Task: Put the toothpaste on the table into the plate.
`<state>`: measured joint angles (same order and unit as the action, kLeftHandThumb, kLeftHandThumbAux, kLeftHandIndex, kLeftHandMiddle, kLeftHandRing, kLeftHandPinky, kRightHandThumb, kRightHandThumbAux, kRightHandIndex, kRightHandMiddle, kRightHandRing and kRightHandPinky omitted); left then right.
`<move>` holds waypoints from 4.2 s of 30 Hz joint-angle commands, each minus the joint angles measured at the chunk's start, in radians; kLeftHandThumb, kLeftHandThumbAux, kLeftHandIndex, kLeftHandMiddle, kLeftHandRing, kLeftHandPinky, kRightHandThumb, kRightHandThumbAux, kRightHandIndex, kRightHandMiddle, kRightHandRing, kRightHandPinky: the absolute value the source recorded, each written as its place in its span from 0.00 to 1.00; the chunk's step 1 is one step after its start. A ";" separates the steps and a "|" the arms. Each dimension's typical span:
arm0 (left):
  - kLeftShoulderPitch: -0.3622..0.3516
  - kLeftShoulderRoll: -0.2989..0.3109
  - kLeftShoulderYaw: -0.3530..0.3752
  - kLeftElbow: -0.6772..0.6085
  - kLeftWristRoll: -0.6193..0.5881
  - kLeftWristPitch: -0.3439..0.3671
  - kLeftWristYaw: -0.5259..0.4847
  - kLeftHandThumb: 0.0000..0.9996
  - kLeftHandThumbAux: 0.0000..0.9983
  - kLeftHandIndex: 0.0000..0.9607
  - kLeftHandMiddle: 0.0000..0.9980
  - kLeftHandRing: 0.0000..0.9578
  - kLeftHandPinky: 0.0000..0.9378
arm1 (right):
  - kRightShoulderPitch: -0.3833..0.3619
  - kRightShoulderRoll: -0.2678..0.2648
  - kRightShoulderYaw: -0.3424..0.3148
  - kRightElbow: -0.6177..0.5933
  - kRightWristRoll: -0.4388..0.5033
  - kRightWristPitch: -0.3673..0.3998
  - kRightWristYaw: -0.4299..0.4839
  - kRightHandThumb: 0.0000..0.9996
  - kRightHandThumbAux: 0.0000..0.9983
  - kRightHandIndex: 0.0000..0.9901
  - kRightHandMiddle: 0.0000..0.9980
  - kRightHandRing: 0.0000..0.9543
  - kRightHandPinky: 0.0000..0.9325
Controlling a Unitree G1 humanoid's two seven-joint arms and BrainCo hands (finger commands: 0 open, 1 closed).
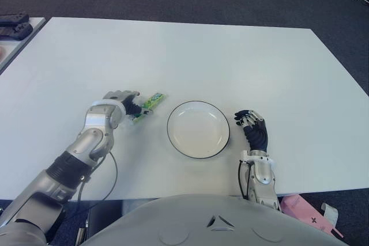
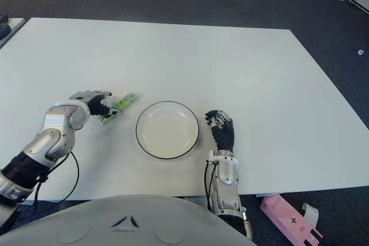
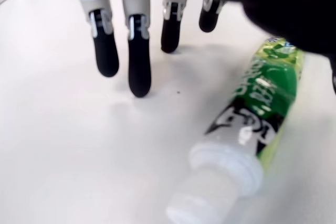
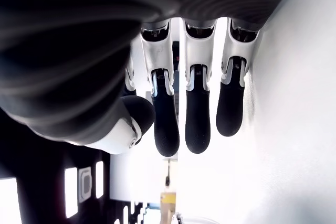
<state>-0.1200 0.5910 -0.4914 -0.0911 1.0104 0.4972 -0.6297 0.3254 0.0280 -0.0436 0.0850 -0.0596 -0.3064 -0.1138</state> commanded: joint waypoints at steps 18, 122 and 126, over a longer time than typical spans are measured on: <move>0.081 -0.170 -0.166 0.105 0.190 0.026 0.011 0.06 0.26 0.00 0.13 0.10 0.16 | 0.029 0.008 0.007 -0.013 -0.004 0.015 -0.003 0.71 0.73 0.43 0.48 0.49 0.50; 0.250 -0.263 -0.064 0.149 0.157 -0.051 0.449 0.85 0.67 0.42 0.53 0.83 0.86 | 0.000 -0.007 -0.020 0.053 0.011 -0.043 0.018 0.71 0.73 0.43 0.49 0.50 0.51; 0.259 -0.299 0.000 0.127 0.100 -0.058 0.551 0.85 0.67 0.42 0.54 0.83 0.87 | -0.005 -0.006 -0.020 0.058 0.009 -0.040 0.014 0.71 0.73 0.43 0.49 0.50 0.50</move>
<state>0.0783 0.3195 -0.5113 0.0011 1.1964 0.4553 -0.1008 0.3255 0.0193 -0.0616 0.1195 -0.0492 -0.3605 -0.0940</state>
